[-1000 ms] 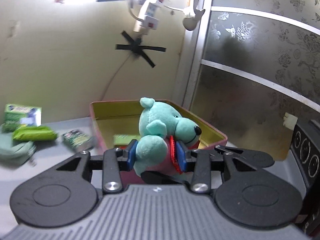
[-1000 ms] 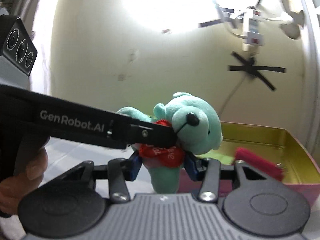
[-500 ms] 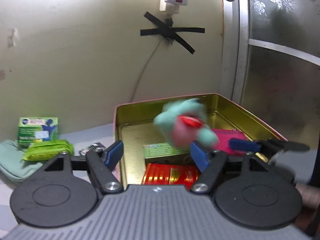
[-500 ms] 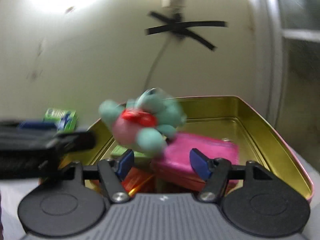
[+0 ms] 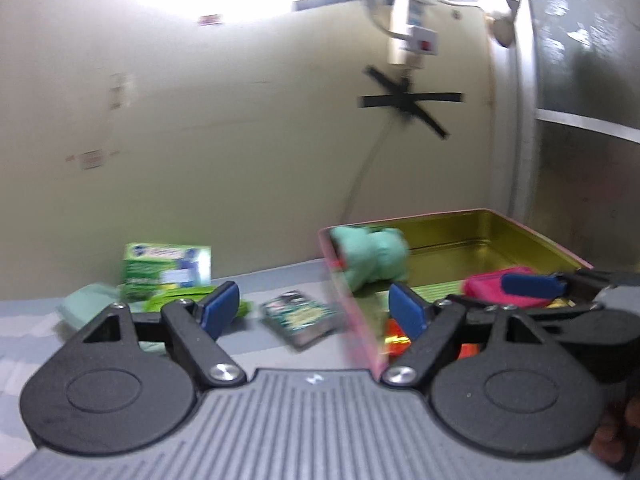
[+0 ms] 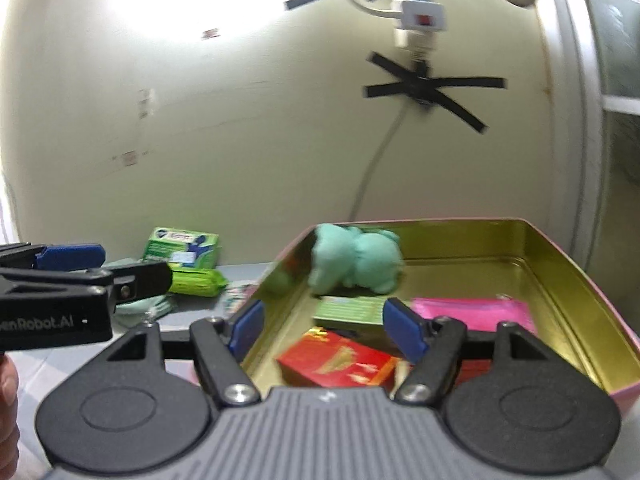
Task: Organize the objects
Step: 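Lower the bear into the pink tin and open the right gripper, then move the right gripper to the lime-green snack packet and grasp it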
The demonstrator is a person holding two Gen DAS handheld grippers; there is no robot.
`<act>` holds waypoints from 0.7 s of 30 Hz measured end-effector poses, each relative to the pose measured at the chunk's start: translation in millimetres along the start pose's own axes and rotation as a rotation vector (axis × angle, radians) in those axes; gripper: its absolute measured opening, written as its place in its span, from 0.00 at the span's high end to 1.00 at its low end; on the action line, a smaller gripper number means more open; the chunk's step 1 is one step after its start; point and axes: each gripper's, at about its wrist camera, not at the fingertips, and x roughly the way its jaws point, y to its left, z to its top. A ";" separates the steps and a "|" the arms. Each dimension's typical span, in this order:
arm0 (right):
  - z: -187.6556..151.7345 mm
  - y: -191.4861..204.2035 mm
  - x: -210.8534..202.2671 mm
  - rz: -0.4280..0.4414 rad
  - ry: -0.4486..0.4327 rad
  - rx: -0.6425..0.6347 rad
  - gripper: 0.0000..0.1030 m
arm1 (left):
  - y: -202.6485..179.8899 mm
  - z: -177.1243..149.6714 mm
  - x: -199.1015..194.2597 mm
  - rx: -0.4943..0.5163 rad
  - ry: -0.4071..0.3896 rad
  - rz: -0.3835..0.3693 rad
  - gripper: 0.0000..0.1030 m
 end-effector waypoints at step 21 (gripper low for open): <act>-10.9 185.0 104.7 0.214 0.190 -0.180 0.31 | 192.2 -92.6 7.4 -0.244 0.136 0.375 0.16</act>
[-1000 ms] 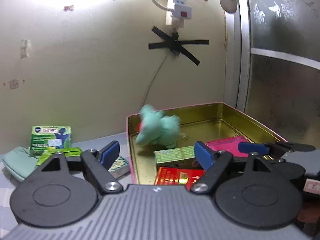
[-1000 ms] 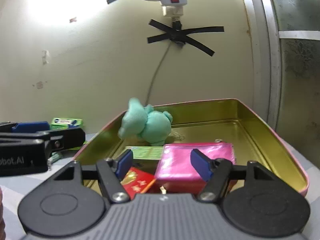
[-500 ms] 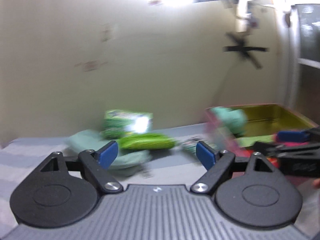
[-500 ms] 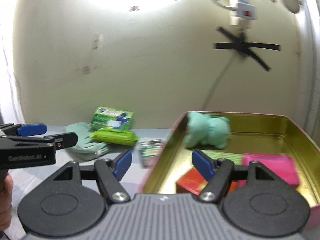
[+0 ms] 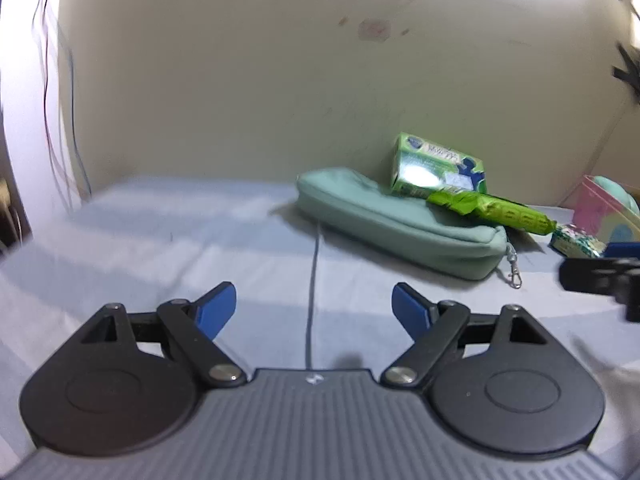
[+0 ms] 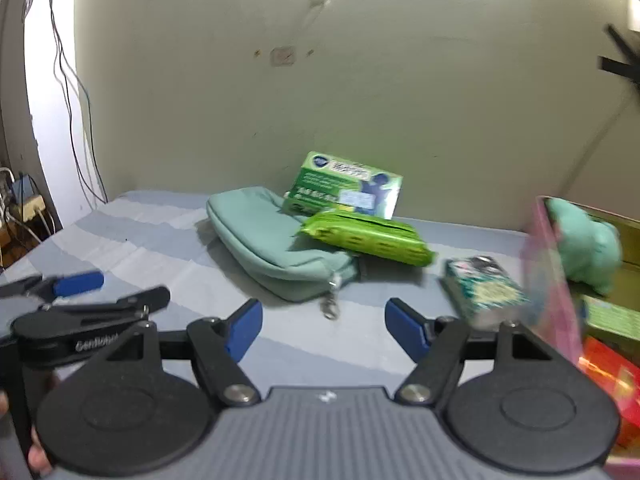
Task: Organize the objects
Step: 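Move the right gripper to the lime-green snack packet and grasp it, then lift the green snack packet and carry it over the pink tin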
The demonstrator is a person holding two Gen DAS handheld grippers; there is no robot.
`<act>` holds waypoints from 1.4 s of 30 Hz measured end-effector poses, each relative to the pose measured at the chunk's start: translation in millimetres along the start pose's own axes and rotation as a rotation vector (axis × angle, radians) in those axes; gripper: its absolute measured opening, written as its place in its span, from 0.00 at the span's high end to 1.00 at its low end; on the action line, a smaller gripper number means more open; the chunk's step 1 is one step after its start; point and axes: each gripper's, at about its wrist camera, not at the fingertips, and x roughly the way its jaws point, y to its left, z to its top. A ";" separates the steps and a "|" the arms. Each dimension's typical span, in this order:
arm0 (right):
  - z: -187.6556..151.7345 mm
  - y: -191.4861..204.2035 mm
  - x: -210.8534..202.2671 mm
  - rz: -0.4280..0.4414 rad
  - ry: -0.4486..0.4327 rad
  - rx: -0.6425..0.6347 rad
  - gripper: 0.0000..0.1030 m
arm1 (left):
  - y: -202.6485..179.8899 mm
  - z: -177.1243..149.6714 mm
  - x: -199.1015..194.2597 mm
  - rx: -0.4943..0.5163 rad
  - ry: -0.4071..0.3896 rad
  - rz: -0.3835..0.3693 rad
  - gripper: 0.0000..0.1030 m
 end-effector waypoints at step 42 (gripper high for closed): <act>-82.0 36.2 -54.6 -0.035 0.104 -0.102 0.00 | -4.1 -7.2 -7.4 0.071 -0.051 -0.225 0.14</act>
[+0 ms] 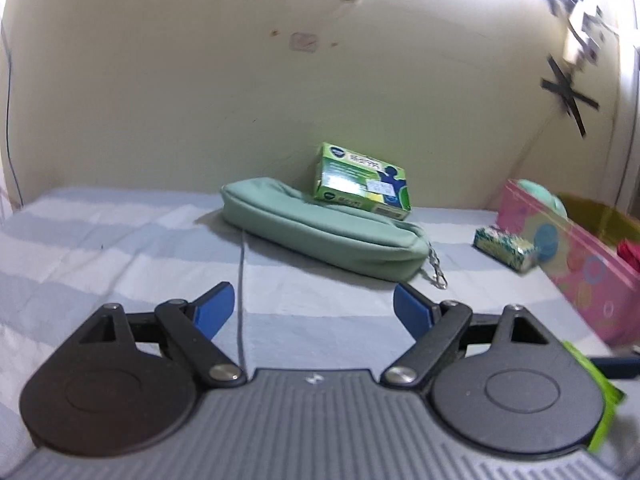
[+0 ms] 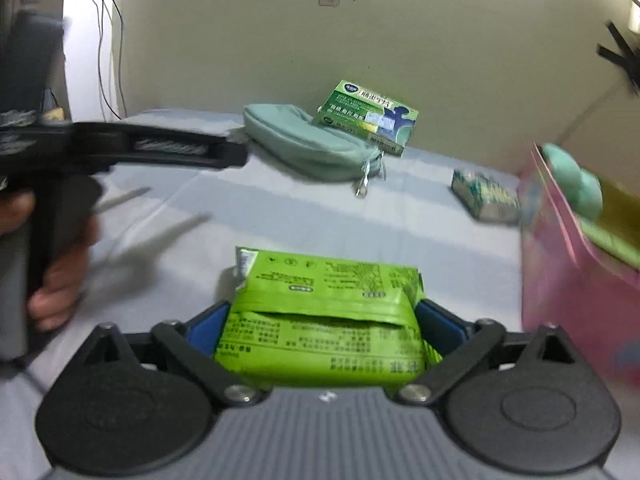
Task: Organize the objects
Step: 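Lift the green snack packet and carry it over the pink tin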
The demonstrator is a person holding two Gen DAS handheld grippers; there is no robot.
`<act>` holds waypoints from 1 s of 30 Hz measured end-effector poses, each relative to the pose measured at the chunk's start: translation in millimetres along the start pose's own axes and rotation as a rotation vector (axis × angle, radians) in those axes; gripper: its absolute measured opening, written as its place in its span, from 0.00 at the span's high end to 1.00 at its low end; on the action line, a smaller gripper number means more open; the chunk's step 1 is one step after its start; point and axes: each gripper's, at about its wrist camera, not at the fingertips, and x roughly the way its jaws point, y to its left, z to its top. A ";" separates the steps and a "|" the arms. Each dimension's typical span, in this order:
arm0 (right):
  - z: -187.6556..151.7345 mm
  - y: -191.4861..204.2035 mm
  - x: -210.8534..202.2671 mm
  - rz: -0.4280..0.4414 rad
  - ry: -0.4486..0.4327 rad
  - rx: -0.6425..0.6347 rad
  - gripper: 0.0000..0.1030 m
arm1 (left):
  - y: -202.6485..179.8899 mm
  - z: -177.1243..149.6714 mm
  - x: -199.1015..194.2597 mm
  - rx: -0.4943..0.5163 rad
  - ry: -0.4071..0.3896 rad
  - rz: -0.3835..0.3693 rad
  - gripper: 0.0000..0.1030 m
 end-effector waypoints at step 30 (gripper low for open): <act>-56.1 -98.2 -45.3 0.350 -0.056 0.341 0.65 | -94.0 -42.3 -65.7 -0.201 0.336 -0.230 0.47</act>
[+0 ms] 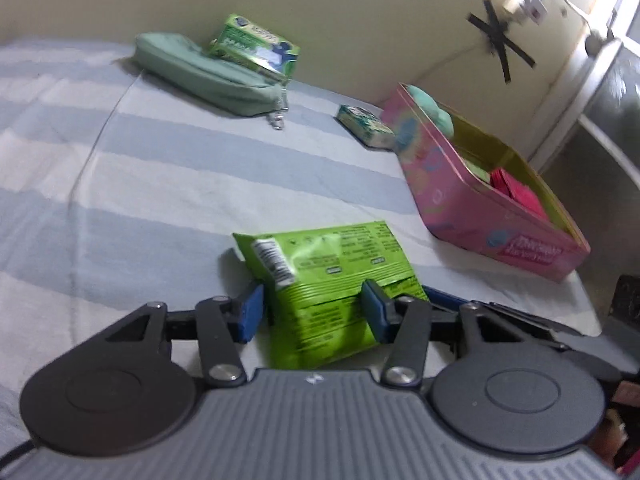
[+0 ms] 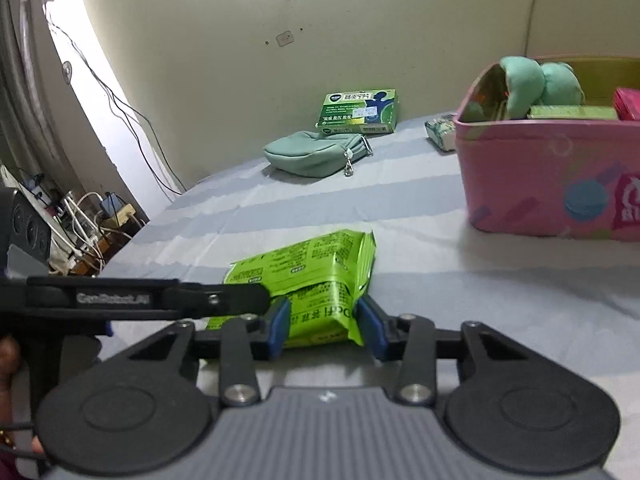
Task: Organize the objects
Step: 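Lift the green snack packet and carry it over the pink tin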
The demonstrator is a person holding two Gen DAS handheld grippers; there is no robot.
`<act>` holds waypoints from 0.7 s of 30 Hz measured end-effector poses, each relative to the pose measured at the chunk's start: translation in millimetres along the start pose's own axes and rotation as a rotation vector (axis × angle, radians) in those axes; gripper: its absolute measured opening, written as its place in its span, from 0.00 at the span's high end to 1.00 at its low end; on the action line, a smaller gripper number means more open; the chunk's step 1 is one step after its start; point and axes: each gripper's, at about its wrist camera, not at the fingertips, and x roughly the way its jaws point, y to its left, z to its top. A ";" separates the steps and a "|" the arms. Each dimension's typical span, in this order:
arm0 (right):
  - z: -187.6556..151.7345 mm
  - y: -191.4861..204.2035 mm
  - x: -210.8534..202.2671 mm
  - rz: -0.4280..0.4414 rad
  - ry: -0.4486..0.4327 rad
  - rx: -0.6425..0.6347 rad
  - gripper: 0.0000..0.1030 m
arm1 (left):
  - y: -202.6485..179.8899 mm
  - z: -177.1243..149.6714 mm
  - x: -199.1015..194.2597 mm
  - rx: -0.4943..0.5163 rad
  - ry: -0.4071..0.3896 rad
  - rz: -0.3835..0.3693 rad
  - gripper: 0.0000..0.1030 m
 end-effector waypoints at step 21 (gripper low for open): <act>-42.7 -78.8 -141.3 -0.193 -0.218 0.157 0.72 | -165.9 0.7 24.3 0.607 0.006 -0.231 0.48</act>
